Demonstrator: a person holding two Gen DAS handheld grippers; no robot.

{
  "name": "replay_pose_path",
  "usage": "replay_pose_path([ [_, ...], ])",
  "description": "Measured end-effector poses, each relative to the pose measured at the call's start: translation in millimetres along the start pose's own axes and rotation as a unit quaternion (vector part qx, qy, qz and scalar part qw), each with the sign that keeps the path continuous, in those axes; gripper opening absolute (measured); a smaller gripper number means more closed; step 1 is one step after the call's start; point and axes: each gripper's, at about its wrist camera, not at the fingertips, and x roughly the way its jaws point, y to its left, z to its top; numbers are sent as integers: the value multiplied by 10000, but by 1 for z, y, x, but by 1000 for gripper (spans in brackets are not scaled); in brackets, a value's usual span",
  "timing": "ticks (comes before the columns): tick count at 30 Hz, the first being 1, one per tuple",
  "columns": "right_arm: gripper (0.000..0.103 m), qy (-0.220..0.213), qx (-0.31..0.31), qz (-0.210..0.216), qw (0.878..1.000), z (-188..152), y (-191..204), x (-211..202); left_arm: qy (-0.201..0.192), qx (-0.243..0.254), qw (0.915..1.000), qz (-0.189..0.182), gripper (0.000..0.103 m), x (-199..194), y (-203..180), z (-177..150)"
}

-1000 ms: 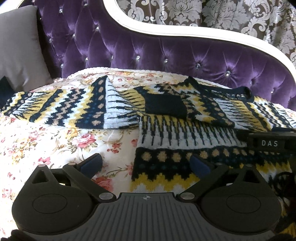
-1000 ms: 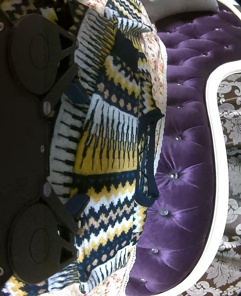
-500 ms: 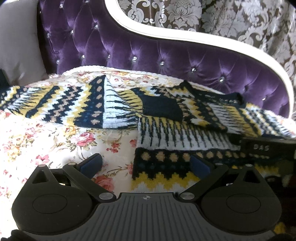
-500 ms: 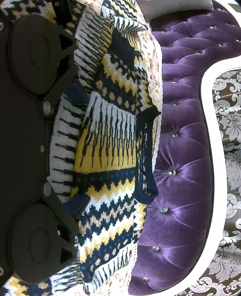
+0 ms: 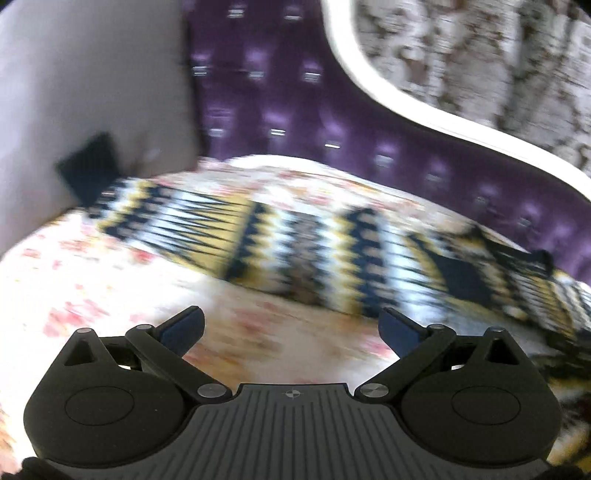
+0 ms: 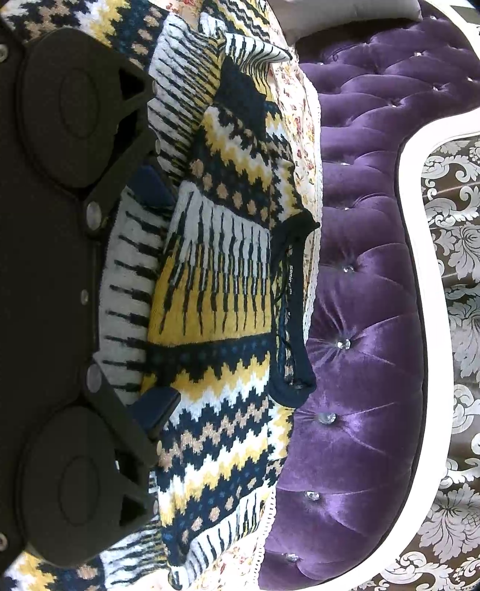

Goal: Fold small clothes
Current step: 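Grasp the other sleeve cuff with the left gripper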

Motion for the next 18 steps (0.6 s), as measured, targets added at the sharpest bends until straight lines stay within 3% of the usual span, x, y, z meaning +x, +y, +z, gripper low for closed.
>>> replay_pose_path([
  [5, 103, 0, -4, -12, 10000, 0, 1, 1, -36, -537, 9979, 368, 101, 26, 59, 23],
  [10, 103, 1, -8, -23, 10000, 0, 0, 1, -93, -1054, 9937, 379, 101, 50, 96, 41],
  [18, 103, -1, -2, -17, 10000, 0, 0, 1, -142, -590, 9967, 535, 102, 88, 98, 64],
])
